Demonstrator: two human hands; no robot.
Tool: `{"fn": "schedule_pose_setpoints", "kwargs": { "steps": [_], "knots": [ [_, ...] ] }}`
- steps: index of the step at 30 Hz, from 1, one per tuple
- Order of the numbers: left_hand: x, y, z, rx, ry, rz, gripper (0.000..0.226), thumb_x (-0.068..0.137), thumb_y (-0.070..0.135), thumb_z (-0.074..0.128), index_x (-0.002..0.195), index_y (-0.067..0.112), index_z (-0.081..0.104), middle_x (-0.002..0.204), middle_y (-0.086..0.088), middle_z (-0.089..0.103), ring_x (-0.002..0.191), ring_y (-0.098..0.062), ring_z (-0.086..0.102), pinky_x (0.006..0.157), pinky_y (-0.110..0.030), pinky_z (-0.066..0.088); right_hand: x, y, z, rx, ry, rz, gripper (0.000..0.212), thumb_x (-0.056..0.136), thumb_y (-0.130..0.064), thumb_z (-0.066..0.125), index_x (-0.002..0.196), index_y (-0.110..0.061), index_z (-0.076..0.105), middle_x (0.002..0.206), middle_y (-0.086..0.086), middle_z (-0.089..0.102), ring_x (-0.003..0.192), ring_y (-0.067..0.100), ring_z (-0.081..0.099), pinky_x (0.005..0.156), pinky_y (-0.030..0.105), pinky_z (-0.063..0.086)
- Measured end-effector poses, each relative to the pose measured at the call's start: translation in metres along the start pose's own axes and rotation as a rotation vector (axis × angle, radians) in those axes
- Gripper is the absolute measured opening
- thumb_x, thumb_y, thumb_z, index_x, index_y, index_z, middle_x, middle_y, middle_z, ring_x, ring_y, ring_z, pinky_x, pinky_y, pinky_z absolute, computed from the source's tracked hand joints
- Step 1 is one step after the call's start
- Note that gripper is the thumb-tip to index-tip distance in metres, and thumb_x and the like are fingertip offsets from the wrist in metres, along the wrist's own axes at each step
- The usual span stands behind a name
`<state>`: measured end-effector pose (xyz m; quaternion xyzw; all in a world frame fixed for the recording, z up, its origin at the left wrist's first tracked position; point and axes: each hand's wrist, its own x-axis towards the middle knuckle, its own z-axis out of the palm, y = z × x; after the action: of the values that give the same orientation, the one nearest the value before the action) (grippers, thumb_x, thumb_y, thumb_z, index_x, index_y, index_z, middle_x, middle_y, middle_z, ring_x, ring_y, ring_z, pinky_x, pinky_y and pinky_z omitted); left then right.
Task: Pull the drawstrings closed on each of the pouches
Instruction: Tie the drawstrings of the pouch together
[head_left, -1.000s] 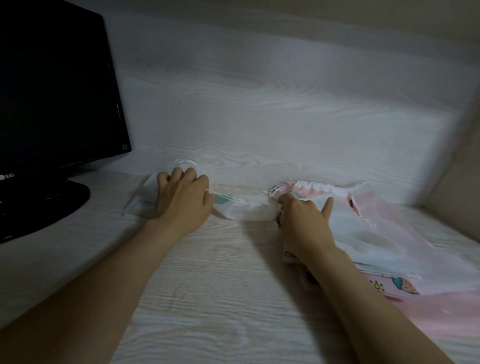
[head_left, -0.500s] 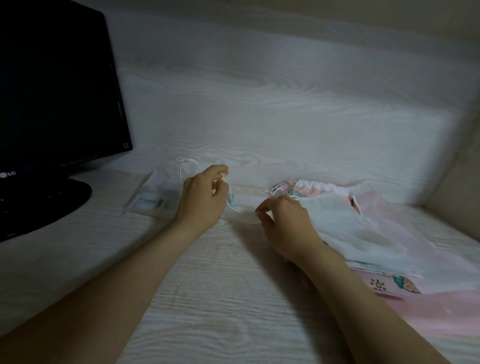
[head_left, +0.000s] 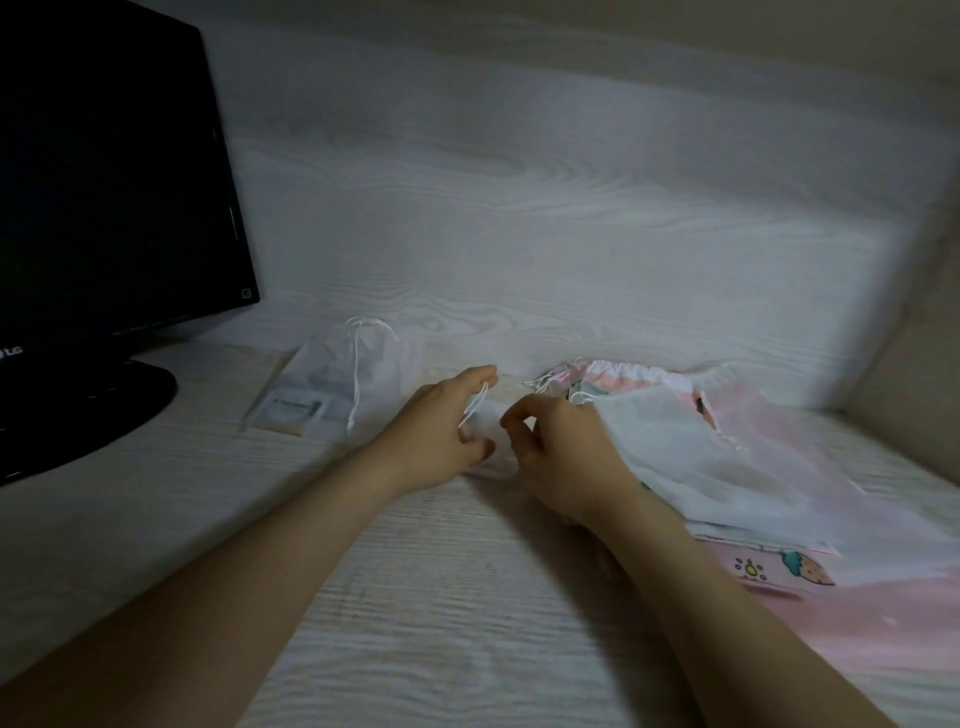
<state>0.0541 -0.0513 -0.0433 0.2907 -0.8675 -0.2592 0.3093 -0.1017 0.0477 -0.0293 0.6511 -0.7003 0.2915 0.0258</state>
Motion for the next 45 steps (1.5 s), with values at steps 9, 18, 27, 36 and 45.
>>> {"fn": "schedule_pose_setpoints", "kwargs": {
  "steps": [9,18,27,36,45],
  "knots": [
    [0.005,0.011,0.012,0.028,0.009,0.198,0.1,0.078,-0.014,0.065,0.16,0.036,0.037,0.138,0.007,0.063,0.104,-0.007,0.064,0.088,-0.022,0.054,0.001,-0.007,0.002,0.14,-0.023,0.102,0.055,0.106,-0.053,0.043,0.056,-0.031,0.05,0.05,-0.011,0.048,0.06,0.013,0.05,0.079,0.043,0.041],
    [0.001,0.02,0.008,-0.09,-0.029,0.182,0.117,0.076,-0.022,0.057,0.165,0.046,0.02,0.148,0.006,0.06,0.106,-0.01,0.067,0.076,-0.023,0.055,0.005,-0.005,0.013,0.211,0.15,0.16,0.047,0.099,-0.052,0.057,0.064,-0.024,0.072,0.056,-0.01,0.063,0.063,0.013,0.062,0.072,0.037,0.051],
    [-0.003,0.019,0.004,-0.358,-0.066,-0.027,0.106,0.082,-0.018,0.063,0.163,0.037,0.023,0.131,0.006,0.065,0.079,-0.016,0.068,0.066,-0.025,0.055,0.007,-0.007,0.002,0.361,0.187,0.279,0.039,0.104,-0.025,0.052,0.071,-0.012,0.068,0.061,-0.001,0.061,0.059,0.015,0.056,0.062,0.034,0.043],
    [0.003,0.026,-0.005,-0.55,-0.056,-0.314,0.034,0.089,0.002,0.049,0.109,0.008,0.077,0.067,-0.01,0.062,0.06,-0.019,0.052,0.065,-0.033,0.046,0.005,-0.01,-0.002,0.41,0.233,0.262,0.038,0.104,-0.022,0.046,0.076,-0.023,0.071,0.07,-0.003,0.064,0.068,0.012,0.059,0.064,0.033,0.044],
    [0.003,0.019,-0.01,-0.563,-0.02,-0.36,0.017,0.105,0.02,0.06,0.101,0.006,0.069,0.065,0.003,0.045,0.052,-0.005,0.041,0.054,-0.02,0.037,-0.001,-0.007,-0.008,0.11,0.253,0.069,0.048,0.099,-0.036,0.054,0.057,-0.012,0.048,0.048,0.003,0.051,0.049,0.019,0.05,0.053,0.036,0.04]
  ]
}}
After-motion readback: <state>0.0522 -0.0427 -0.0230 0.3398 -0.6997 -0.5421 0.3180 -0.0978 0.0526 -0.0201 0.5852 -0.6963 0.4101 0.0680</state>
